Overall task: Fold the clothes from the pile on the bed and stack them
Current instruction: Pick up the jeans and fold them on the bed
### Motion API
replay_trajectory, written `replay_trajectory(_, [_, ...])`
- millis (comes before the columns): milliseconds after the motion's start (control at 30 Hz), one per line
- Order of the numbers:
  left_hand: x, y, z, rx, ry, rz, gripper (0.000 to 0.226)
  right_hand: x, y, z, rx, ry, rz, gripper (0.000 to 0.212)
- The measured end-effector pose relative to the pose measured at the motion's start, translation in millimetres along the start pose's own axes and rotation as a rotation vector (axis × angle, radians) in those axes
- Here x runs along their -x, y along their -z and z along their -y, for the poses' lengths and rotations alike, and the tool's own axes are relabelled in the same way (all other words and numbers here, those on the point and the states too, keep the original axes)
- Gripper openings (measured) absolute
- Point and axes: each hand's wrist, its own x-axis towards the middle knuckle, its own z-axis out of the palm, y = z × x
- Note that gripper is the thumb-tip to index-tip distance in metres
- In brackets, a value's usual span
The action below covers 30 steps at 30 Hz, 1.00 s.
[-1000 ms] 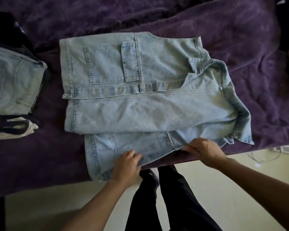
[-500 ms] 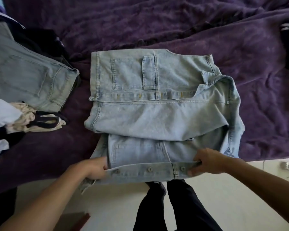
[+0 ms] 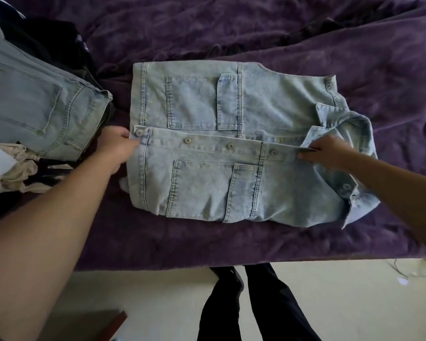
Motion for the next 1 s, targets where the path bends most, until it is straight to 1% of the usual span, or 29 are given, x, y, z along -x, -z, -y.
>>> replay_trajectory(33, [-9, -10, 6, 0.000, 0.040, -0.055, 0.007, -7, -5, 2, -0.005, -0.043, -0.043, 0.031])
replay_trajectory(67, [-14, -19, 13, 0.014, 0.078, -0.088, 0.014, -11, -12, 3, -0.001, -0.094, -0.096, 0.024])
replay_trajectory(100, [-14, -27, 21, 0.032, 0.109, -0.111, 0.023, -11, -19, 6, 0.031, -0.125, -0.157, 0.027])
replay_trajectory(133, [-9, -33, 31, 0.032, 0.121, -0.144, 0.032, -7, -25, 9, 0.087, -0.116, -0.210, 0.036])
replay_trajectory(167, [0, -38, 41, 0.007, 0.121, -0.190, 0.038, 0, -32, 13, 0.132, -0.066, -0.271, 0.041])
replay_trajectory(233, [30, -43, 64, -0.035, 0.128, -0.284, 0.038, 23, -48, 25, 0.144, 0.121, -0.407, 0.039])
replay_trajectory(267, [47, -44, 76, -0.020, 0.145, -0.312, 0.036, 37, -59, 31, 0.124, 0.215, -0.437, 0.037])
replay_trajectory(333, [76, -45, 98, 0.024, 0.220, -0.330, 0.032, 64, -81, 41, 0.095, 0.338, -0.423, 0.037])
replay_trajectory(400, [99, -49, 114, 0.098, 0.282, -0.253, 0.034, 83, -105, 46, 0.102, 0.399, -0.368, 0.044])
replay_trajectory(467, [114, -53, 120, 0.193, 0.259, -0.091, 0.035, 92, -126, 47, 0.149, 0.385, -0.269, 0.061])
replay_trajectory(500, [118, -55, 119, 0.188, 0.211, -0.028, 0.033, 93, -133, 45, 0.188, 0.351, -0.216, 0.070])
replay_trajectory(533, [117, -55, 119, 0.111, 0.128, 0.012, 0.032, 92, -138, 43, 0.222, 0.305, -0.177, 0.077])
replay_trajectory(567, [114, -55, 117, -0.007, 0.011, 0.028, 0.032, 90, -139, 39, 0.241, 0.256, -0.157, 0.079])
replay_trajectory(600, [109, -55, 114, -0.113, -0.116, 0.033, 0.028, 87, -138, 34, 0.244, 0.215, -0.151, 0.075])
replay_trajectory(633, [105, -51, 108, -0.172, -0.226, 0.025, 0.023, 82, -135, 31, 0.232, 0.188, -0.155, 0.063])
replay_trajectory(667, [101, -46, 100, -0.181, -0.301, 0.011, 0.020, 76, -131, 28, 0.197, 0.171, -0.166, 0.047])
replay_trajectory(700, [97, -37, 91, -0.144, -0.330, -0.004, 0.022, 70, -124, 27, 0.140, 0.148, -0.180, 0.033])
replay_trajectory(733, [92, -26, 82, -0.048, -0.321, -0.017, 0.027, 64, -116, 27, 0.073, 0.113, -0.191, 0.022])
replay_trajectory(767, [88, -15, 73, 0.045, -0.304, -0.026, 0.032, 59, -107, 28, 0.007, 0.075, -0.207, 0.017])
replay_trajectory(800, [83, -4, 65, 0.082, -0.301, -0.030, 0.034, 55, -99, 28, -0.050, 0.046, -0.221, 0.017])
replay_trajectory(833, [78, 7, 59, 0.034, -0.303, -0.032, 0.032, 53, -91, 27, -0.086, 0.033, -0.232, 0.021])
replay_trajectory(867, [73, 16, 56, -0.073, -0.274, -0.007, 0.029, 53, -83, 26, -0.100, 0.032, -0.250, 0.027])
replay_trajectory(900, [68, 24, 55, -0.225, -0.203, 0.063, 0.028, 53, -76, 25, -0.092, 0.034, -0.280, 0.035])
replay_trajectory(967, [63, 32, 58, -0.568, -0.017, 0.280, 0.030, 57, -66, 19, -0.043, 0.012, -0.348, 0.056])
replay_trajectory(1000, [63, 32, 61, -0.679, 0.042, 0.356, 0.036, 60, -64, 15, -0.015, -0.019, -0.367, 0.066])
